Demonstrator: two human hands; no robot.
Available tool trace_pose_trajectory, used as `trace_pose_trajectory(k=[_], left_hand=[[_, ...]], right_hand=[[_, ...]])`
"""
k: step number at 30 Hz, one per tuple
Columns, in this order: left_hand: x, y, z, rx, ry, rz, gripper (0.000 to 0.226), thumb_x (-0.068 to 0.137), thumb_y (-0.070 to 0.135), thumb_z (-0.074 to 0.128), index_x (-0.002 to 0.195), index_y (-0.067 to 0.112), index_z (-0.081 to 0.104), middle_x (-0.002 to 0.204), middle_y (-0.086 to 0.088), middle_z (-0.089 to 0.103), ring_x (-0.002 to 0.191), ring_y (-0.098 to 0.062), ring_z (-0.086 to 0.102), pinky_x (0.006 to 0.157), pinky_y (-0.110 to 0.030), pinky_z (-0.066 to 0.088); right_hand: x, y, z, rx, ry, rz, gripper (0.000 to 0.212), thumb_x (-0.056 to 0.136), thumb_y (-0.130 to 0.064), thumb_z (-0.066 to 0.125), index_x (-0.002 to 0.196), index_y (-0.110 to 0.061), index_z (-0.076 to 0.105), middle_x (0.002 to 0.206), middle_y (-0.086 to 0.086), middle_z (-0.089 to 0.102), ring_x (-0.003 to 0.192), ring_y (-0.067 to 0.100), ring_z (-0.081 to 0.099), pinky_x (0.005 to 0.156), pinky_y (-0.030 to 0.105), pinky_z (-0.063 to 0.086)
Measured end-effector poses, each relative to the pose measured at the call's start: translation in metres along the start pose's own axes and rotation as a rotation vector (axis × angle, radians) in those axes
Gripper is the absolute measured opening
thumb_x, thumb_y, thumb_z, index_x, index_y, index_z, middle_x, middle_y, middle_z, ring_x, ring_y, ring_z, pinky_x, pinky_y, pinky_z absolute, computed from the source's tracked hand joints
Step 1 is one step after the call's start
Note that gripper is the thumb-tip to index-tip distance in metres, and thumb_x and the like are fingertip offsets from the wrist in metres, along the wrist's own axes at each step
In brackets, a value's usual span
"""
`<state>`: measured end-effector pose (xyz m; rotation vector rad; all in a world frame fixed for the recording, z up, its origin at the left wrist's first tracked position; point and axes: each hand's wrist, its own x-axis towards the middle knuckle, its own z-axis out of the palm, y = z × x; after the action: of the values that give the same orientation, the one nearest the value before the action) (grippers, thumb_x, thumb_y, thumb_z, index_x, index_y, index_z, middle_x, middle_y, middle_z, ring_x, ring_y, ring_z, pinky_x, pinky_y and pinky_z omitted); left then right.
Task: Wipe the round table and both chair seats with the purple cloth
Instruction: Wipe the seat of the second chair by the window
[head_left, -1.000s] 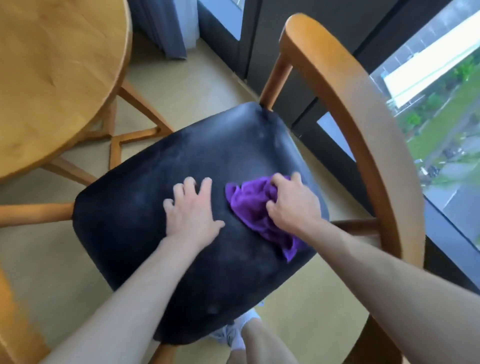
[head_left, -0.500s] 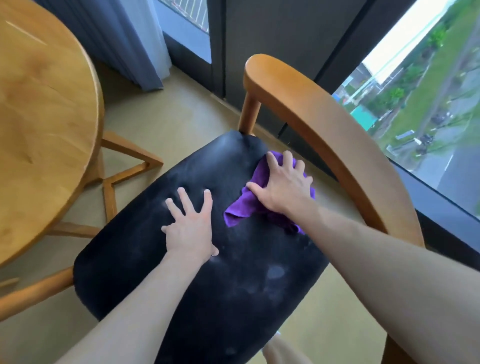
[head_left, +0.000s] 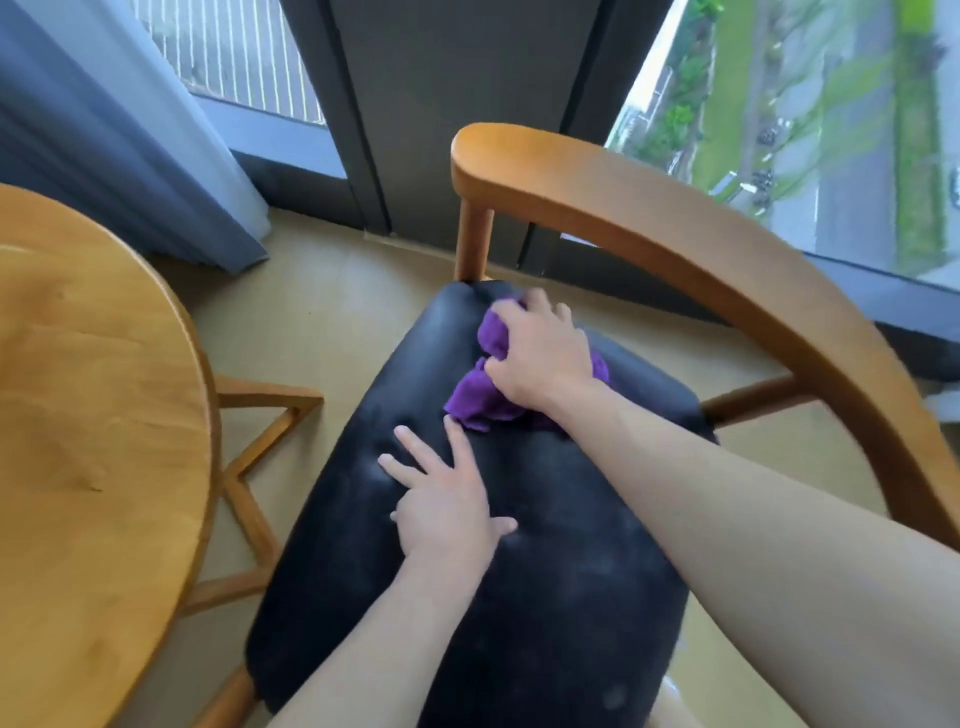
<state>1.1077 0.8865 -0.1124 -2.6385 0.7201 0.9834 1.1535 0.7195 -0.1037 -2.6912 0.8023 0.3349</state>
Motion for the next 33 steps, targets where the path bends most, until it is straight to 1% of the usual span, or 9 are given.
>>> trace_pose_trajectory(k=[4, 8, 12, 15, 17, 21, 26, 30, 33], left_hand=[[0.001, -0.003, -0.003, 0.062, -0.022, 0.073, 0.136, 0.079, 0.081, 0.061, 0.157, 0.008, -0.022, 0.157, -0.047, -0.009, 0.142, -0.068, 0.021, 0.088, -0.046, 0.060], [-0.003, -0.007, -0.008, 0.149, -0.018, 0.107, 0.135, 0.081, 0.084, 0.054, 0.155, 0.002, -0.024, 0.154, -0.052, -0.002, 0.137, -0.069, 0.030, 0.086, -0.039, 0.057], [0.005, -0.016, -0.025, 0.364, -0.045, 0.227, 0.122, 0.091, 0.074, 0.052, 0.156, -0.004, -0.016, 0.147, -0.055, 0.021, 0.128, -0.061, 0.049, 0.092, -0.042, 0.054], [0.023, -0.025, -0.046, 0.429, 0.073, 0.352, 0.105, 0.090, 0.065, 0.062, 0.157, 0.000, 0.015, 0.138, -0.033, 0.050, 0.122, -0.042, 0.058, 0.091, -0.045, 0.055], [0.039, -0.024, -0.059, 0.364, 0.177, 0.425, 0.110, 0.078, 0.066, 0.073, 0.154, 0.009, 0.018, 0.149, -0.023, 0.034, 0.135, -0.038, 0.042, 0.097, -0.053, 0.050], [0.061, 0.001, -0.061, 0.259, 0.057, 0.492, 0.139, 0.070, 0.064, 0.082, 0.160, 0.021, -0.014, 0.168, -0.011, -0.019, 0.155, -0.041, -0.008, 0.110, -0.070, 0.033], [0.067, 0.011, -0.045, 0.221, 0.104, 0.435, 0.131, 0.079, 0.049, 0.081, 0.160, 0.019, -0.017, 0.168, -0.014, -0.020, 0.154, -0.045, -0.012, 0.110, -0.074, 0.031], [0.066, 0.014, -0.048, 0.251, 0.085, 0.421, 0.143, 0.070, 0.061, 0.085, 0.160, 0.020, -0.019, 0.168, -0.013, -0.021, 0.155, -0.044, -0.011, 0.110, -0.072, 0.031], [0.067, 0.010, -0.045, 0.226, 0.096, 0.409, 0.145, 0.068, 0.060, 0.086, 0.159, 0.024, -0.021, 0.168, -0.008, -0.024, 0.155, -0.041, -0.014, 0.112, -0.071, 0.029]], right_hand=[[-0.029, -0.008, 0.021, -0.283, 0.008, -0.145, 0.048, 0.089, -0.038, 0.060, 0.134, -0.022, 0.053, 0.142, 0.003, 0.046, 0.120, 0.033, 0.046, 0.090, 0.047, 0.042], [-0.072, 0.027, 0.014, -0.353, -0.155, -0.339, 0.046, 0.087, -0.038, 0.059, 0.130, -0.025, 0.053, 0.136, -0.001, 0.045, 0.112, 0.029, 0.047, 0.081, 0.042, 0.042], [-0.081, 0.054, -0.007, -0.257, -0.195, -0.195, 0.047, 0.082, -0.040, 0.060, 0.127, -0.027, 0.054, 0.135, -0.001, 0.044, 0.115, 0.028, 0.046, 0.087, 0.043, 0.047], [-0.056, 0.063, -0.018, -0.069, -0.024, 0.060, 0.056, 0.082, -0.042, 0.063, 0.134, -0.026, 0.051, 0.140, 0.003, 0.044, 0.120, 0.033, 0.046, 0.093, 0.046, 0.049], [-0.045, 0.055, -0.013, 0.027, 0.039, 0.172, 0.058, 0.084, -0.041, 0.063, 0.138, -0.025, 0.050, 0.145, 0.004, 0.041, 0.122, 0.034, 0.044, 0.096, 0.047, 0.047], [-0.067, 0.028, 0.024, -0.120, 0.023, 0.202, 0.050, 0.085, -0.037, 0.062, 0.133, -0.024, 0.052, 0.147, 0.005, 0.041, 0.125, 0.035, 0.042, 0.098, 0.049, 0.040], [-0.131, 0.033, 0.040, -0.148, -0.040, 0.163, 0.042, 0.086, -0.037, 0.062, 0.125, -0.022, 0.055, 0.138, 0.006, 0.047, 0.115, 0.035, 0.046, 0.092, 0.050, 0.041], [-0.165, 0.063, 0.028, -0.111, -0.204, 0.067, 0.037, 0.084, -0.040, 0.059, 0.117, -0.024, 0.052, 0.129, 0.003, 0.044, 0.108, 0.032, 0.047, 0.087, 0.046, 0.045], [-0.139, 0.109, 0.002, -0.013, 0.007, 0.311, 0.041, 0.079, -0.041, 0.061, 0.116, -0.025, 0.055, 0.123, 0.005, 0.049, 0.105, 0.034, 0.052, 0.086, 0.046, 0.051]])
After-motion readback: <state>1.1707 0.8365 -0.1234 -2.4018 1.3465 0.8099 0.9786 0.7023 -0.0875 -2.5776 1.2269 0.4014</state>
